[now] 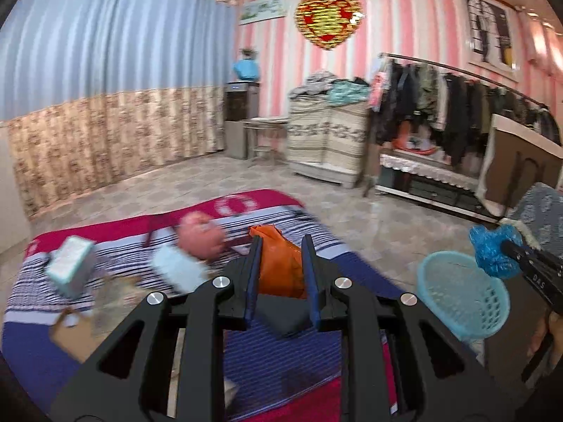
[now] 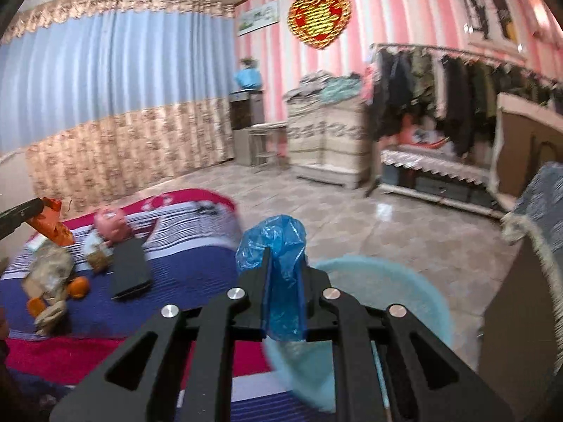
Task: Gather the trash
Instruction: 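Carry the orange peel over the light blue basket and open the left gripper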
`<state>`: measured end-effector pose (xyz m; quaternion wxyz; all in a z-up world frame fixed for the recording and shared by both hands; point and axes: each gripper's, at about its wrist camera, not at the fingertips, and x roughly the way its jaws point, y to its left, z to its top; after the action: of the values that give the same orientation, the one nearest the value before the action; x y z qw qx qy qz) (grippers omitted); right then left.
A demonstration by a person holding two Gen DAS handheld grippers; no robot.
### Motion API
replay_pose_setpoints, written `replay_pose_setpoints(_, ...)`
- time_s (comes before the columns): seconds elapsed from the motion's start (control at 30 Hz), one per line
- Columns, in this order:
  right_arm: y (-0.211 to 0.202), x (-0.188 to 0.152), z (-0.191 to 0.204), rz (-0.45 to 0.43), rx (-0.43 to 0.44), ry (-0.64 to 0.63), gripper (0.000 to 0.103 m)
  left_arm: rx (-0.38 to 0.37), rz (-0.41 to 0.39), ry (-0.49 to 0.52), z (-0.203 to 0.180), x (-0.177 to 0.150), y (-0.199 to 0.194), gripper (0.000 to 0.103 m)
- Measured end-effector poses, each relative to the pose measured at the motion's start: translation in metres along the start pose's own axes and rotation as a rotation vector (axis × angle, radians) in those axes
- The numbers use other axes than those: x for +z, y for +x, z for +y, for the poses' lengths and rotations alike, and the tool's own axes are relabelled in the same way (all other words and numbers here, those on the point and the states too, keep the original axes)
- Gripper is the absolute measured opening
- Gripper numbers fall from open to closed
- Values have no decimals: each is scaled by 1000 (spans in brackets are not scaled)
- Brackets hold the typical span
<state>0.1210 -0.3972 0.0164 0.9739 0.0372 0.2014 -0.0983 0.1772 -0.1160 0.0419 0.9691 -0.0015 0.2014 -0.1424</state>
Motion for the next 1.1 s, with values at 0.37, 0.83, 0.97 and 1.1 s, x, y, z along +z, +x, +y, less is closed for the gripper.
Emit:
replay_pose_setpoints(0.37,16,-11,-73,4,-177,75,12,-156,51,84,-111,-19,58,21)
replay_pose_setpoints(0.83,35,-34,-133,34,-252,182,12,-328,134,213,-237,-51,129,21)
replay_pose_setpoints(0.97,42,-37,-140,52,-258,201,12,-356,173,242,-255,-62,150,23)
replay_pose_setpoints(1.1,42,-37,-142,48,-256,211,12,-345,200,266,-262,-69,165,42)
